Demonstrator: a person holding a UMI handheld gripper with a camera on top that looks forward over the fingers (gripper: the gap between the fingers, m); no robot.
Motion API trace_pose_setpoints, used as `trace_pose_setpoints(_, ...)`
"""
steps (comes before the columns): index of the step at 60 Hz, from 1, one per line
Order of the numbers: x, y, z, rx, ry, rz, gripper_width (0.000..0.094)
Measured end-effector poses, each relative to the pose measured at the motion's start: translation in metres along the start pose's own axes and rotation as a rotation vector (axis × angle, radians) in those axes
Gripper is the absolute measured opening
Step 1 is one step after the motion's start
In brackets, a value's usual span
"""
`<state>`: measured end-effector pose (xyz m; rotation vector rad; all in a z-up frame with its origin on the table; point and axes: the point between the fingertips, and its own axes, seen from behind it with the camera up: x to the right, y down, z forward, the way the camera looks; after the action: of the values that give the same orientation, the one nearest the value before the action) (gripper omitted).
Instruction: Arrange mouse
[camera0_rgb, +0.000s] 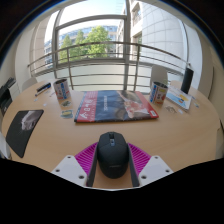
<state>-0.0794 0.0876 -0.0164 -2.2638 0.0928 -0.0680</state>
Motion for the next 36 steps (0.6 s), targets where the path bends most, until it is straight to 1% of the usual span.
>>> trace_pose_setpoints(6,0.002,0.002,-0.001,-0.002,0.014,0.003,0.0433)
trace_pose_setpoints(10,0.004,0.003,-0.004,-0.018,0.036,0.016,0.0403)
trace_pose_setpoints(13,0.005,0.002,-0.007,-0.027,0.052,0.029,0.0397)
trace_pose_setpoints(18,0.012,-0.018,-0.023,0.0,0.105,0.056,0.0396)
trace_pose_setpoints(22,0.006,-0.052,-0.047,0.066,0.131,0.084,0.0397)
trace_pose_setpoints(25,0.0,-0.092,-0.072,0.135,0.151,0.099,0.0396)
trace_pose_setpoints(32,-0.059,-0.189,-0.132,0.308,0.134,0.081,0.0396)
trace_pose_setpoints(36,-0.114,-0.23,-0.158,0.391,0.087,0.078,0.0395)
